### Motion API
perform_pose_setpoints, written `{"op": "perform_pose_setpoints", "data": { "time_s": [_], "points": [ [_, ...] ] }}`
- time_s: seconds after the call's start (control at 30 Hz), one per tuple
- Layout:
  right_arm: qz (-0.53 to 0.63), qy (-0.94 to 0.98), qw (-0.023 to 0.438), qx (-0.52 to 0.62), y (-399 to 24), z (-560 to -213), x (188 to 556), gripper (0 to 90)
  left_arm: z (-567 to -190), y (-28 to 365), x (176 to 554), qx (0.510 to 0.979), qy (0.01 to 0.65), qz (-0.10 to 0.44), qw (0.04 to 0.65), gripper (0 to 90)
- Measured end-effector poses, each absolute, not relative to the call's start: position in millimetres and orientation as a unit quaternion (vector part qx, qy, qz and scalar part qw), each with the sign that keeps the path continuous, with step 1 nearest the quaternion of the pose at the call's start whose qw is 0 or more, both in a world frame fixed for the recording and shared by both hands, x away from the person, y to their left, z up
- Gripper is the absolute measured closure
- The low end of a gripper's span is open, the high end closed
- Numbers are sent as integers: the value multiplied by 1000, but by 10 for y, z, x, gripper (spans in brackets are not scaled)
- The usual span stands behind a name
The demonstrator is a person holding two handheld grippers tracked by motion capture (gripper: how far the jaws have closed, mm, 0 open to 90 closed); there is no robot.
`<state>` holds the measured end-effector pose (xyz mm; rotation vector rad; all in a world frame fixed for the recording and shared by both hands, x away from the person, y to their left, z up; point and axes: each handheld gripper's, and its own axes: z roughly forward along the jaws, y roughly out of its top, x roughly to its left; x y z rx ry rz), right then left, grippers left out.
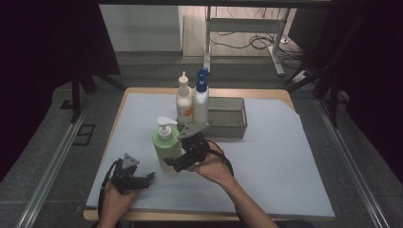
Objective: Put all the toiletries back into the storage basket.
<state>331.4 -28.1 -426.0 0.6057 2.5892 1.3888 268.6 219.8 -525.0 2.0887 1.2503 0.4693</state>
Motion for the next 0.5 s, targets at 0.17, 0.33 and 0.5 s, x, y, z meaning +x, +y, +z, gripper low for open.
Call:
{"op": "perform_pose_setpoints", "data": {
  "time_s": [0.17,0.33,0.5],
  "points": [
    [460,862,71,201,-183,-4286,3336,0,-5251,2198,2686,797,477,179,325,127],
    [456,864,76,201,-92,-4320,3360,0,-5250,2198,2686,797,477,179,325,126],
    [460,861,77,203,-36,-4324,3384,13,-5250,2199,2686,797,477,179,325,127]
  ]
}}
